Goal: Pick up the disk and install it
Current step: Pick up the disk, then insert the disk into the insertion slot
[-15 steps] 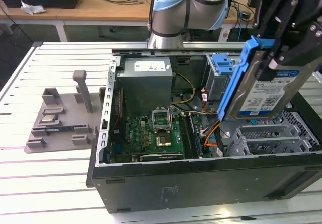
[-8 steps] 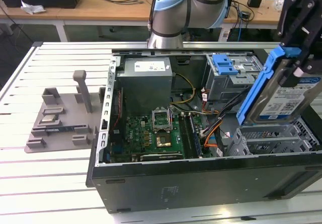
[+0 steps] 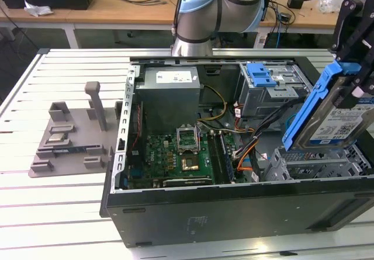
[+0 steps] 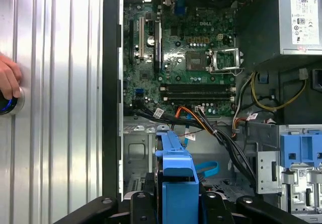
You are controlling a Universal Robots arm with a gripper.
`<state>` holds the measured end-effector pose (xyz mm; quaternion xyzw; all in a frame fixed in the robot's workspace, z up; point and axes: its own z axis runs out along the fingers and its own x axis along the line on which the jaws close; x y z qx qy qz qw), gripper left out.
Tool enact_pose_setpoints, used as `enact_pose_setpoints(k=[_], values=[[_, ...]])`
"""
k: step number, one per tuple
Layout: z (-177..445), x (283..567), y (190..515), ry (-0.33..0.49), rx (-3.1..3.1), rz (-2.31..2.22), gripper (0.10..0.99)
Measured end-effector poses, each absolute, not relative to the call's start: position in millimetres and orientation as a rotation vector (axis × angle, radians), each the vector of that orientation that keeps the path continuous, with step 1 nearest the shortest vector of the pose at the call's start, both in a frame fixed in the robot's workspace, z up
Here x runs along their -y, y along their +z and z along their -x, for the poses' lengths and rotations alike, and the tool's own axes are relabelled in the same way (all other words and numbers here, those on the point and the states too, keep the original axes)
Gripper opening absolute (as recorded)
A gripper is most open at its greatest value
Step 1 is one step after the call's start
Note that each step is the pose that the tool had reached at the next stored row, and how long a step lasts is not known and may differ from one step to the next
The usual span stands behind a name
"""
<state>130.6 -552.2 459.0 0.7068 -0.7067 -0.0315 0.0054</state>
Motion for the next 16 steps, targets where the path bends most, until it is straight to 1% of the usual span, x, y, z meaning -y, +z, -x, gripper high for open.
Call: enact_pose_setpoints(k=[9, 16], values=[[-135, 552, 453, -0.095, 2.211, -2.211, 0.369], [-132, 552, 439, -0.095, 2.211, -2.211, 0.369]])
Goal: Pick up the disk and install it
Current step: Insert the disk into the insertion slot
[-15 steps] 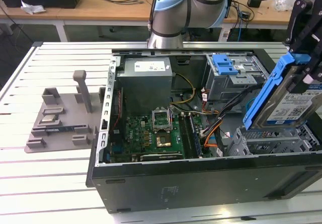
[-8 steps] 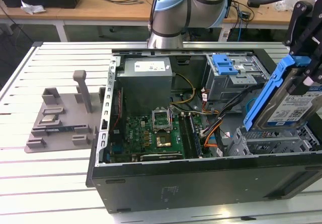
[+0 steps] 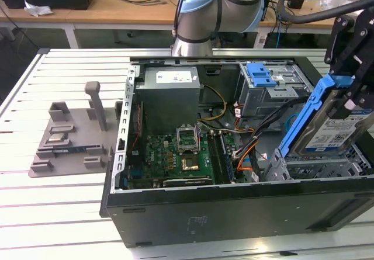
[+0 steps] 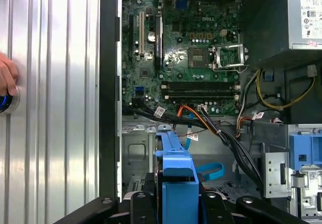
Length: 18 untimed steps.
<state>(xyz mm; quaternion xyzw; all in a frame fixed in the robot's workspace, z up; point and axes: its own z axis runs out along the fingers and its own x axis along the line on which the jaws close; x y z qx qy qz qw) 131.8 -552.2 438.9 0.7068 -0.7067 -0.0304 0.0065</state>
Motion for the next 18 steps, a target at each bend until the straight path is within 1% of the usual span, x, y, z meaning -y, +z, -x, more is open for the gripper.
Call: enact_pose_setpoints(k=[15, 18], values=[[-132, 552, 392, -0.095, 2.211, -2.211, 0.369], [-132, 552, 390, -0.095, 2.211, -2.211, 0.369]])
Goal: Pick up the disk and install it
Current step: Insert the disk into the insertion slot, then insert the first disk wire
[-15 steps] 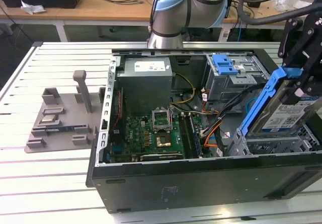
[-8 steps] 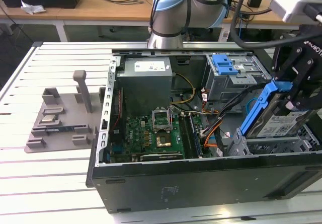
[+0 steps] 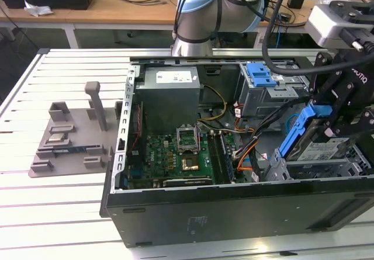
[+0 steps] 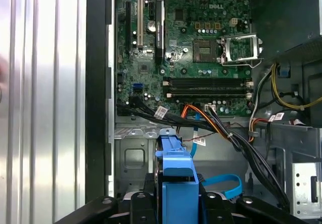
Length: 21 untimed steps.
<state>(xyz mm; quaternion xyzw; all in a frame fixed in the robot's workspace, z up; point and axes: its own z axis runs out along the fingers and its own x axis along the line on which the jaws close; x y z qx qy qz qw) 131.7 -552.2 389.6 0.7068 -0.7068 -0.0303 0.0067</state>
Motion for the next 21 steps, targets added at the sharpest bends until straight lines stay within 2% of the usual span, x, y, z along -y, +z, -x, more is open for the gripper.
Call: enact_pose_setpoints(k=[4, 6, 8, 10, 11, 15, 21], values=[[-131.7, 552.2, 389.3, -0.095, 2.211, -2.211, 0.380], [-131.7, 552.2, 389.2, -0.095, 2.211, -2.211, 0.502], [-131.7, 552.2, 389.1, -0.095, 2.211, -2.211, 0.490], [-131.7, 552.2, 388.9, -0.095, 2.211, -2.211, 0.361], [-131.7, 552.2, 388.9, -0.095, 2.211, -2.211, 0.361], [-131.7, 552.2, 388.7, -0.095, 2.211, -2.211, 0.118], [-131.7, 552.2, 388.4, -0.095, 2.211, -2.211, 0.106]])
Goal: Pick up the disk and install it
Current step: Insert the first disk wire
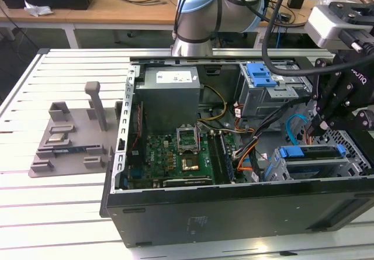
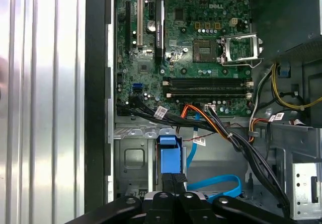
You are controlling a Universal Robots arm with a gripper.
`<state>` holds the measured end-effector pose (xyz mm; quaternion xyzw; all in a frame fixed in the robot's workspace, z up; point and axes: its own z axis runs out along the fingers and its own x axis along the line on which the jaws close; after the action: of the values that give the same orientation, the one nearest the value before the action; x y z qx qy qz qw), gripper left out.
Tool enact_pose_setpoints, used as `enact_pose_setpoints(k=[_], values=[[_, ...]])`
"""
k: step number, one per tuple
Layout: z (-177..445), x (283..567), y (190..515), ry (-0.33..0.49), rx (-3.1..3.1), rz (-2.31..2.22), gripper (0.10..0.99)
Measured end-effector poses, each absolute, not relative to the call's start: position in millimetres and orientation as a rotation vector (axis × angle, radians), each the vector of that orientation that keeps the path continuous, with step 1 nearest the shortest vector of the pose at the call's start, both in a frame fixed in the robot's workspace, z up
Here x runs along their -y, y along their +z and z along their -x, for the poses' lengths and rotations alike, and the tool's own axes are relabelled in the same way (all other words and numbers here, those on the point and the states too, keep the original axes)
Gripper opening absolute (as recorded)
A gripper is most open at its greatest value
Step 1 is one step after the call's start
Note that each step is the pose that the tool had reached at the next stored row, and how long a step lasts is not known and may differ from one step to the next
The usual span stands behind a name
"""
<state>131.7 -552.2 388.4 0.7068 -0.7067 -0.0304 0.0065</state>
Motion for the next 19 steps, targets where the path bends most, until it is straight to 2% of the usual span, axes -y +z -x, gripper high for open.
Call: enact_pose_setpoints(k=[4, 7, 9, 11, 19], values=[[-144, 547, 386, -0.093, 2.210, -2.210, 0.106], [-161, 531, 382, -0.089, 2.209, -2.209, 0.106], [-178, 507, 375, -0.080, 2.205, -2.205, 0.106], [-185, 497, 372, -0.076, 2.203, -2.203, 0.106], [-195, 494, 370, -0.072, 2.201, -2.201, 0.106]])
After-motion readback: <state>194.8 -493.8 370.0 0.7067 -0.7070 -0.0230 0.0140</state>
